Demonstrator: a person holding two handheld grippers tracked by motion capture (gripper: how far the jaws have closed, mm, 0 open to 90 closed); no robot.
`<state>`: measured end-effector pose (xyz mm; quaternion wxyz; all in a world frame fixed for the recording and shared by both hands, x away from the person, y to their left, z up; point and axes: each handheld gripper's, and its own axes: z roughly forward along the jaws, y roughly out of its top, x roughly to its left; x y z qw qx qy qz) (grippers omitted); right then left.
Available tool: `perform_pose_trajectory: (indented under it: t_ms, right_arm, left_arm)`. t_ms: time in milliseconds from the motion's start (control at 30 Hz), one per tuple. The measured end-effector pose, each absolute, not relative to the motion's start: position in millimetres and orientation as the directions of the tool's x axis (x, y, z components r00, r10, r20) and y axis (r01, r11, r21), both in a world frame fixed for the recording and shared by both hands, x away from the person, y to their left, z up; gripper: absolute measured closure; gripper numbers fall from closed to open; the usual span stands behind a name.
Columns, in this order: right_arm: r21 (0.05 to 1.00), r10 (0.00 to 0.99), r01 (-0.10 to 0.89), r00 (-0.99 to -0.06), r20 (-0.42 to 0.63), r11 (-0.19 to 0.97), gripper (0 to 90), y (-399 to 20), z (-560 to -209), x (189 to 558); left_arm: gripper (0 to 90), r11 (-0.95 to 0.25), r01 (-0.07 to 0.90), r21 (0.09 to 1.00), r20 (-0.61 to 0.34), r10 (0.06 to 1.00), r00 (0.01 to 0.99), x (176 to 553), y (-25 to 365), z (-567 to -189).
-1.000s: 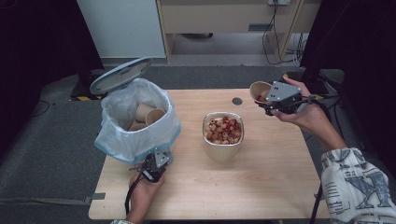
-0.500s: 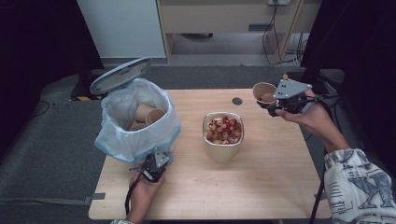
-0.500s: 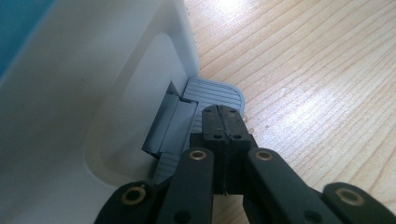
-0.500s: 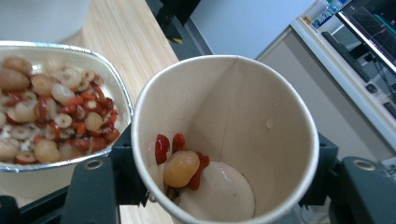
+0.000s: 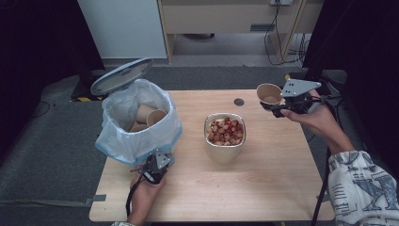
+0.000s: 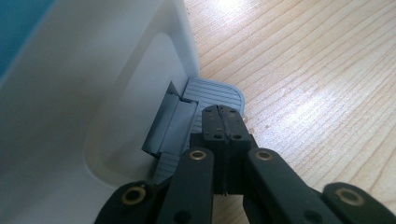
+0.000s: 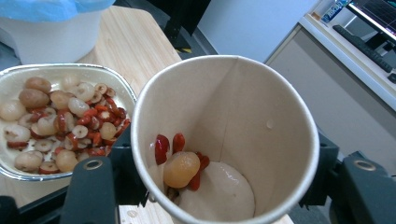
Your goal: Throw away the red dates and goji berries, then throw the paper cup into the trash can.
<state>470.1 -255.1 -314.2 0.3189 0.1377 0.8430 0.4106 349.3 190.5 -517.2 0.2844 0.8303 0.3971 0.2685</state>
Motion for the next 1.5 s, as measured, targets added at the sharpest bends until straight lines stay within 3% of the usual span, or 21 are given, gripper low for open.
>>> perform_pose_trajectory:
  t_ms: [667, 1500]
  right_arm:
    - [0.824, 0.51, 0.01, -0.789, -0.342, 0.567, 34.9, -257.1, -314.7, 469.7]
    - [0.87, 0.533, 0.148, -0.833, -0.147, 0.47, 34.4, -255.3, -306.2, 474.3]
  left_arm:
    - [89.8, -0.524, 0.506, 0.685, 0.221, 0.812, 0.54, 349.1, 190.3, -517.1]
    - [89.7, -0.525, 0.506, 0.684, 0.223, 0.811, 0.541, 349.1, 190.1, -517.1]
